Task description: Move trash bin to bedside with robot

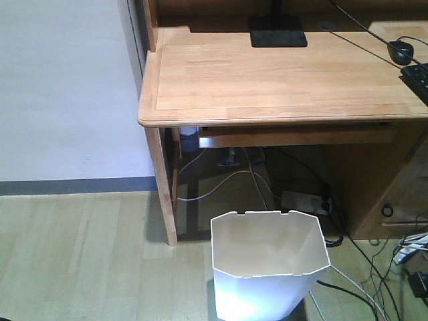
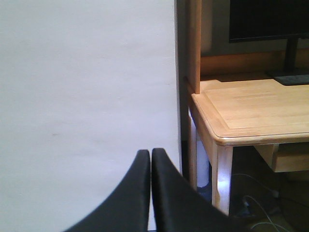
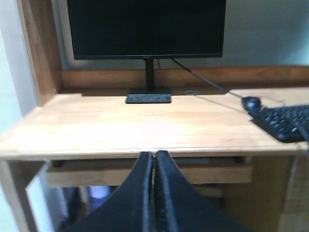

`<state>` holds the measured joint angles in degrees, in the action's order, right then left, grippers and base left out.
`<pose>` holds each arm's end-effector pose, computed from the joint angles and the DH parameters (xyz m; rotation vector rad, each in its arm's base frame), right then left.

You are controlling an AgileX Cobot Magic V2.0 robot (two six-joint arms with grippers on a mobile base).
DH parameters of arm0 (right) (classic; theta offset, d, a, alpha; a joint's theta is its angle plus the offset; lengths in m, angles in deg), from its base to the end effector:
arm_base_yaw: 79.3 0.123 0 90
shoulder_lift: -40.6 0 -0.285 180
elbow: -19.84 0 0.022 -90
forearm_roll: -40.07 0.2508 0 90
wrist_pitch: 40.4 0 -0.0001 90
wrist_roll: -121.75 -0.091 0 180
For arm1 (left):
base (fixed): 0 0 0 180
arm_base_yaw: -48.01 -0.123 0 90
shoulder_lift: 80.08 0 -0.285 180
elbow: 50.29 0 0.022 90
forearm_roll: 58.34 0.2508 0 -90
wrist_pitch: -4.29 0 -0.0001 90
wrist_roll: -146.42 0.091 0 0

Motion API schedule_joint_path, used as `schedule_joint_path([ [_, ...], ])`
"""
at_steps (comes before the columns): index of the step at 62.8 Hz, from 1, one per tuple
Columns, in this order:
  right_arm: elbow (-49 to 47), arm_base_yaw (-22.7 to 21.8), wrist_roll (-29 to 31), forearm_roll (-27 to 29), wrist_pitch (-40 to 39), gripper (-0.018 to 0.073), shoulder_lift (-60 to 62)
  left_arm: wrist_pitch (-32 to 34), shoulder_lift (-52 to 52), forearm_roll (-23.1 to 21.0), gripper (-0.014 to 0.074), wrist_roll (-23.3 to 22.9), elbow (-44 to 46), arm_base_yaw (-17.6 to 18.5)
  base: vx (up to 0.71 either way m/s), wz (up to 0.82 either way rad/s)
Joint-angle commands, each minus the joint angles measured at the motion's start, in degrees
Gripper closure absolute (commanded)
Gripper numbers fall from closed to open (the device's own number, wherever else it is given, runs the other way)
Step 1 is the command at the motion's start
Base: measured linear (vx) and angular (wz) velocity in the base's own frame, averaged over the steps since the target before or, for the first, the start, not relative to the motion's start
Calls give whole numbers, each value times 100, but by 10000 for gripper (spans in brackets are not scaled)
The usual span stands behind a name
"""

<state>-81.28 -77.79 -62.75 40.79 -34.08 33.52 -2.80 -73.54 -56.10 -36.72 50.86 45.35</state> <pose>0.0567 0.0016 0.1940 0.0510 1.6105 0.0919 0.0559 0.0030 0.1935 -0.0541 1.6131 0.0274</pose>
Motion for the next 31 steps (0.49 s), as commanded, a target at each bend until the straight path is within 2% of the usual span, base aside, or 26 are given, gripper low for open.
schedule_joint_path([
  [1,115,8,-64,244,-501,568,61,416,-29,-26,603,-25,119,-8,0,0],
  [12,-15,8,191,165,-1182,568,61,416,-29,-26,603,-25,119,-8,0,0],
  [22,-527,8,414,121,-1244,568,-142,416,-29,-26,603,-25,119,-8,0,0],
  [31,-1209,8,695,121,-1104,568,-939,416,-29,-26,603,-25,119,-8,0,0],
])
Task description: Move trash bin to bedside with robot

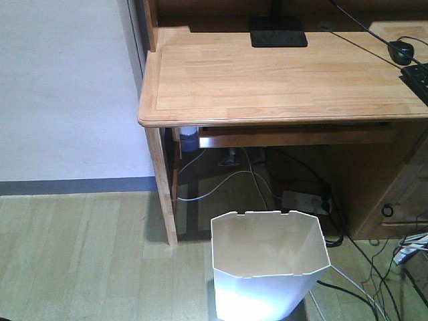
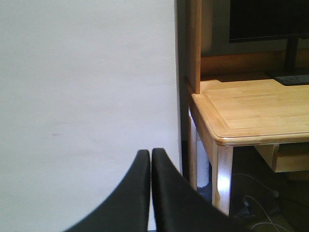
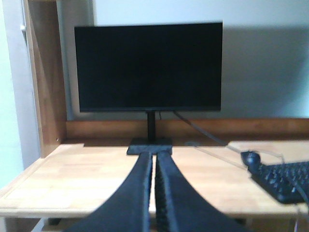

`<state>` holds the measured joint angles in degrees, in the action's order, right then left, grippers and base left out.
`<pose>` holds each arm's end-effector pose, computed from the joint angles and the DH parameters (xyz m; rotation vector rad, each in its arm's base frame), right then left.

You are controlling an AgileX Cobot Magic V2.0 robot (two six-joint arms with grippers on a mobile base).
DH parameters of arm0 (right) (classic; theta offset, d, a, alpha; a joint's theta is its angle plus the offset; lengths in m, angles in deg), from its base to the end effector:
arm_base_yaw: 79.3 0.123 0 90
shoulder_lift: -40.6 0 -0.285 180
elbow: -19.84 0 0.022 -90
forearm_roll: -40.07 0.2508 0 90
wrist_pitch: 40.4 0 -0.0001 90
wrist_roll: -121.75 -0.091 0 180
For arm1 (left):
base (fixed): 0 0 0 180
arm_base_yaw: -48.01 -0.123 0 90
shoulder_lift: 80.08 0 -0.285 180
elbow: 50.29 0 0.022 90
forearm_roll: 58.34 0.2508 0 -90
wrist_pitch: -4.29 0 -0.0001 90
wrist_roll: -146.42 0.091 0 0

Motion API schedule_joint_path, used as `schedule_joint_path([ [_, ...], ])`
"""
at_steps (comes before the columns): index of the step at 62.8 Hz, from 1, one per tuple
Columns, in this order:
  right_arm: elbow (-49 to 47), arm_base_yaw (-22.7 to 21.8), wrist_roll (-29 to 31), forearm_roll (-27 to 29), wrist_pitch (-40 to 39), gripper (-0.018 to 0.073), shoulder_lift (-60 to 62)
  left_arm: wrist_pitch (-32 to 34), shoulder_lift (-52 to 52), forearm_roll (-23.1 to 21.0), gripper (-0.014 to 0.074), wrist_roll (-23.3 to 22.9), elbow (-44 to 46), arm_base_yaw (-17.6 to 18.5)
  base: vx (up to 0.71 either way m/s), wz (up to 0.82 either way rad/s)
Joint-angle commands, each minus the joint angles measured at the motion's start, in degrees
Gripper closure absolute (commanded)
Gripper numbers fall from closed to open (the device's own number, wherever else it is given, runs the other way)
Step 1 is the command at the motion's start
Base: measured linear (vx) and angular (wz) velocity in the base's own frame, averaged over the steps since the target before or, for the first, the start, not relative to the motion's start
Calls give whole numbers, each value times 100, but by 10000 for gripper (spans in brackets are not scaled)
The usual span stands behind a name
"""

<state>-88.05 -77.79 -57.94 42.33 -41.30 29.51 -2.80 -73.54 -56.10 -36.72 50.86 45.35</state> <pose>0.0569 0.0014 0.2415 0.0060 1.4366 0.0492 0.0559 0.0030 0.1935 -0.0541 1.6131 0.0274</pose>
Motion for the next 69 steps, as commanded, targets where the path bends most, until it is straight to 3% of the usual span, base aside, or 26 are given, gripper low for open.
schedule_joint_path([
  [1,-604,8,214,-32,-369,568,-636,416,-29,-26,603,-25,119,-8,0,0],
  [25,-1755,8,178,12,-259,568,-2691,416,-29,-26,603,-25,119,-8,0,0],
  [69,-1755,3,226,7,-285,551,-3251,416,-29,-26,603,-25,119,-8,0,0],
])
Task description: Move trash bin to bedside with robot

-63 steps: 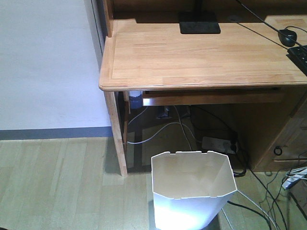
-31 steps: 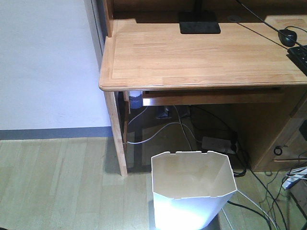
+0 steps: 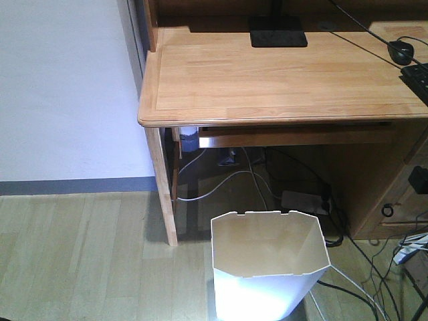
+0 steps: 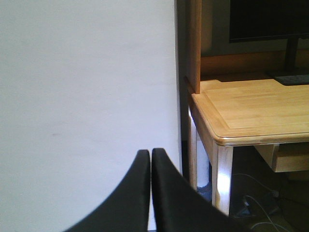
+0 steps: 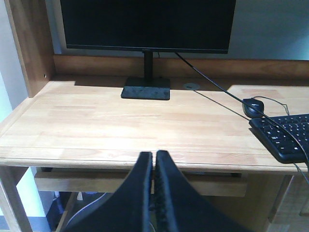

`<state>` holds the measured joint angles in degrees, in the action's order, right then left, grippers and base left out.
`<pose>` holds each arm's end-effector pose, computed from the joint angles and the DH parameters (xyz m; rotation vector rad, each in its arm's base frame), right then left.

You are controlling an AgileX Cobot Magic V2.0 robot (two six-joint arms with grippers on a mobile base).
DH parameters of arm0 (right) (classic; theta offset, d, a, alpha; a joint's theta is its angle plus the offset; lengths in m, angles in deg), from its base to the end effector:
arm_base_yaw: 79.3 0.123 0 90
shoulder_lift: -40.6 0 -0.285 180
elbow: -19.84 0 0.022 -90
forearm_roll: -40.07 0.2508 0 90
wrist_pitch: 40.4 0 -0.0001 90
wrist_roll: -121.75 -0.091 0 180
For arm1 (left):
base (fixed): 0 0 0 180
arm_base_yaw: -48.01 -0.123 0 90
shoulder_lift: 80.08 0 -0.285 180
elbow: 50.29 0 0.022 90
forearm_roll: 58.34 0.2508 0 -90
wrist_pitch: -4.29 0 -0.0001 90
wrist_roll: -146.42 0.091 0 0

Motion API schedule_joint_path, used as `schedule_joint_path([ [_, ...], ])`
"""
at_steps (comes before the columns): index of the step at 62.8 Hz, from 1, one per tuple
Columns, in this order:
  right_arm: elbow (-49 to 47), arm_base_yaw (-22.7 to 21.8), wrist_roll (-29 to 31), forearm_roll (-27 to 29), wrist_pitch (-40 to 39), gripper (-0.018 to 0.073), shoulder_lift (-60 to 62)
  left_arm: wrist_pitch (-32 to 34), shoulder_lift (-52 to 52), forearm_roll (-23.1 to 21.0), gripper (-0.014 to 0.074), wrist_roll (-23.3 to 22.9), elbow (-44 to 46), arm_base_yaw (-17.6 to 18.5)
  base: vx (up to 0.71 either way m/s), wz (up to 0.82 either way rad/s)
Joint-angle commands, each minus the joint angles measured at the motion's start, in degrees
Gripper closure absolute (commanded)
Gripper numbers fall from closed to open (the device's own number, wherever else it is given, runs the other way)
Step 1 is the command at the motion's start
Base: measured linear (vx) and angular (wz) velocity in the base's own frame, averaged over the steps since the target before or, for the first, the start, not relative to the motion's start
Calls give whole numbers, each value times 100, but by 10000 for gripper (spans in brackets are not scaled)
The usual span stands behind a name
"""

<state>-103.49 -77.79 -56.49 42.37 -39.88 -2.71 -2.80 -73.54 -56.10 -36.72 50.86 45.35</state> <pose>0.1328 0.0035 0.2800 -0.0151 1.7541 0.0264 0.0559 0.0030 0.1935 -0.0541 1.6131 0.0274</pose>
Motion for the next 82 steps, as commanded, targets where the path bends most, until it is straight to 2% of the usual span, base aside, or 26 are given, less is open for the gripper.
schedule_joint_path([
  [1,-211,3,87,2,-426,550,-30,416,-29,-26,603,-25,119,-8,0,0],
  [10,-211,3,95,-9,-430,511,-30,416,-29,-26,603,-25,119,-8,0,0],
  [16,-211,3,95,-9,-407,445,-30,416,-29,-26,603,-25,119,-8,0,0],
  [32,-211,3,95,-9,-405,139,-30,416,-29,-26,603,-25,119,-8,0,0],
  [42,-211,3,90,-9,-398,5,-30,416,-29,-26,603,-25,119,-8,0,0],
  [54,-211,3,84,-9,-432,-16,-30,416,-29,-26,603,-25,119,-8,0,0],
  [59,-211,3,-69,172,-376,-11,-36,416,-29,-26,603,-25,119,-8,0,0],
  [69,-503,3,-98,223,342,13,-381,416,-29,-26,603,-25,119,-8,0,0],
  [82,-1182,3,-69,208,994,39,-1605,416,-29,-26,603,-25,119,-8,0,0],
])
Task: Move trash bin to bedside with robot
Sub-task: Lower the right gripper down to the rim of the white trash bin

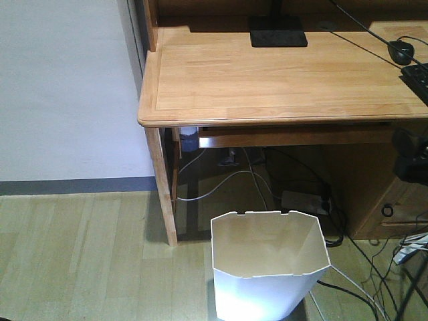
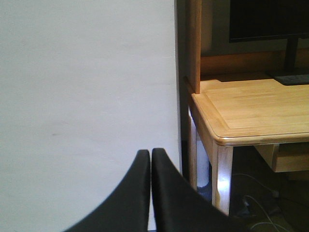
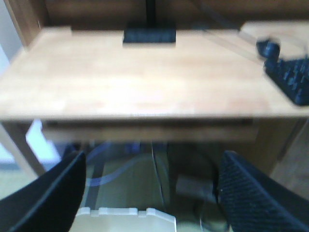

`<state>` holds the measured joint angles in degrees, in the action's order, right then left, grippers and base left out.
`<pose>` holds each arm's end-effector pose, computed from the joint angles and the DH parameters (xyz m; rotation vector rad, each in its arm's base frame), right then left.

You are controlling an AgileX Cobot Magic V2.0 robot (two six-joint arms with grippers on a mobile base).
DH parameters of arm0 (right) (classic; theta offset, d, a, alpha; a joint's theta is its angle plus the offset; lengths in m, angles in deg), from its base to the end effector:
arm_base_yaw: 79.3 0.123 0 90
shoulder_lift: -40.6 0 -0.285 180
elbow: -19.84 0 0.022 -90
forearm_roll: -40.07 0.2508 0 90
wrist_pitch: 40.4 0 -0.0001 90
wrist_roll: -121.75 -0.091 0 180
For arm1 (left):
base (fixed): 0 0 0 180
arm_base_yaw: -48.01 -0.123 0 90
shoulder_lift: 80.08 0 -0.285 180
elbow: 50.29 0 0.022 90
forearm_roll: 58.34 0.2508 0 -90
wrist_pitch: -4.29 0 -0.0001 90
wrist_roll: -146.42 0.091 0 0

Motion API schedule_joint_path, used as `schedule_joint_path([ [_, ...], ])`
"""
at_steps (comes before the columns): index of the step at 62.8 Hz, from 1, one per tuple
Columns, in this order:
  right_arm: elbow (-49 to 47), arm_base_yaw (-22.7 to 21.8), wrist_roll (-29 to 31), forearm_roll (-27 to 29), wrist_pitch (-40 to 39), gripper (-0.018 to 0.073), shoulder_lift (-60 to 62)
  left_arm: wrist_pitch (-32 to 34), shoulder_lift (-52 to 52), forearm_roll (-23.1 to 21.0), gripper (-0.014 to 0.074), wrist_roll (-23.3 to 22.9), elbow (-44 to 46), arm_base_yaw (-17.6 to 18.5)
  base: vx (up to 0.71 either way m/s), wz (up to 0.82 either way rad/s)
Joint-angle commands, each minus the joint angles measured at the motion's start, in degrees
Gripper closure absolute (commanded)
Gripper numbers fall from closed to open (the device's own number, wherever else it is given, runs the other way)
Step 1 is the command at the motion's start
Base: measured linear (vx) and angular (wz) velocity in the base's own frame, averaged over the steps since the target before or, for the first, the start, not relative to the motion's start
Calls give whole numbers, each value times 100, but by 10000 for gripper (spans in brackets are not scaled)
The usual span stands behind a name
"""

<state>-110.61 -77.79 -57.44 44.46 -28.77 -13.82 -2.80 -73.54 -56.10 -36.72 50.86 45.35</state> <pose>0.1648 0.0058 0.2762 0.0251 2.0175 0.0710 0.0559 0.0030 0.1935 -0.0541 1.6131 0.0274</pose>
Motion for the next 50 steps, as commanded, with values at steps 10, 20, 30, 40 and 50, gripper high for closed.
schedule_joint_path([
  [10,-1007,3,25,16,312,50,-1651,416,-29,-26,603,-25,119,-8,0,0],
  [20,-1546,-8,110,32,854,50,-2705,416,-29,-26,603,-25,119,-8,0,0],
  [30,-1990,-13,621,46,1240,50,-3670,416,-29,-26,603,-25,119,-8,0,0],
  [40,-2452,-285,809,340,1463,52,-4652,416,-29,-26,603,-25,119,-8,0,0],
  [50,-2765,-583,1630,755,1344,52,-5519,416,-29,-26,603,-25,119,-8,0,0],
])
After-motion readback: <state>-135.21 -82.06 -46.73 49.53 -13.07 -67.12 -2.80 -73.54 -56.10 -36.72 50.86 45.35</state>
